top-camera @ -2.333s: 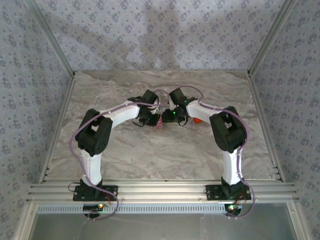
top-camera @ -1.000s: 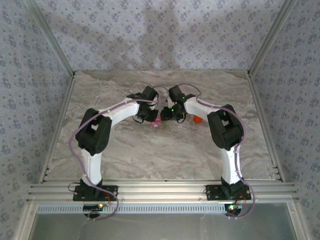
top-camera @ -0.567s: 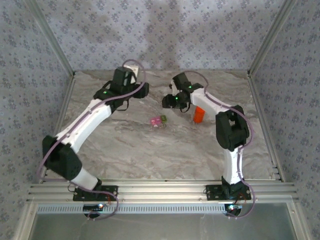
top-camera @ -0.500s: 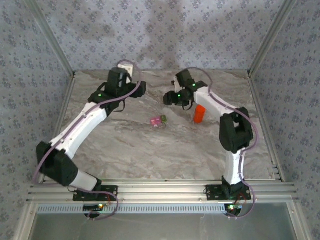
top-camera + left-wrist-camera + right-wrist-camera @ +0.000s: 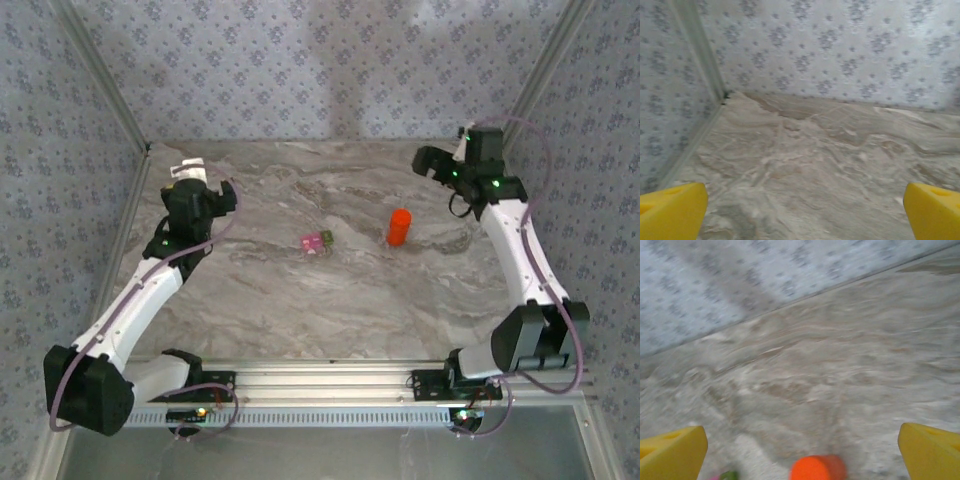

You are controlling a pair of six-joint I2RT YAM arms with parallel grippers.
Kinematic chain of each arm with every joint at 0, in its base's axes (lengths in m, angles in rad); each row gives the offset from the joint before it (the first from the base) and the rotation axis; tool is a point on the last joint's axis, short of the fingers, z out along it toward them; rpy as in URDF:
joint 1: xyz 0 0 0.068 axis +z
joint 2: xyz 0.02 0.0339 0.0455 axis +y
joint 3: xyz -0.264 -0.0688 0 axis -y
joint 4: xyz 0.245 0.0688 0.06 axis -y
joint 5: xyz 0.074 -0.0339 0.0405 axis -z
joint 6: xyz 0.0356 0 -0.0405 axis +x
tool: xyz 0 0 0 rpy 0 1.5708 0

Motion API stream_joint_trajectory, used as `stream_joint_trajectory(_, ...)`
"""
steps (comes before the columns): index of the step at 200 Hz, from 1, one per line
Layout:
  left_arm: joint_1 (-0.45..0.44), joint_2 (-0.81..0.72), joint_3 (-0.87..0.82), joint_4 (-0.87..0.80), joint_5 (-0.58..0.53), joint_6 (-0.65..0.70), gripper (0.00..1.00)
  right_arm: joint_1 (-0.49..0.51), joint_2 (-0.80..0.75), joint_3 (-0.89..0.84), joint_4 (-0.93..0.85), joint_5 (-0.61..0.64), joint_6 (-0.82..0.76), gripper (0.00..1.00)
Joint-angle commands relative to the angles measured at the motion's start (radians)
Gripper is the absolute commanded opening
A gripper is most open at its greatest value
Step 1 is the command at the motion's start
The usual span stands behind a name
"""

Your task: Sort the pills into containers

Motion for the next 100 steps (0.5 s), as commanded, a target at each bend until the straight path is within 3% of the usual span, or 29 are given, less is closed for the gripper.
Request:
stream_joint_trajectory(1, 0.047, -0.019, -0.065, 0.151, -0.081, 0.075, 1.0, -0.044, -0.066, -0.12, 0.089, 0.195, 0.015, 1.0)
stream_joint_trajectory(25, 0.138, -0.039, -0.197, 0.249, 0.015, 0.107, 1.0, -0.086, -0.115, -0.302, 0.2, 0.358, 0.011, 1.0)
stream_joint_trajectory(48, 0.193, -0.036, -0.319, 0.355, 0.094, 0.158, 1.0, -0.122, -0.134, -0.46, 0.324, 0.39, -0.045, 1.0)
stream_joint_trajectory(75, 0.205, 0.04, -0.414, 0.475, 0.119, 0.158, 1.0, -0.125, -0.136, -0.653, 0.533, 0.471, -0.101, 1.0)
stream_joint_trajectory(100, 0.206, 0.147, -0.514, 0.689, 0.132, 0.165, 1.0, -0.125, -0.112, -0.817, 0.79, 0.486, -0.157, 1.0)
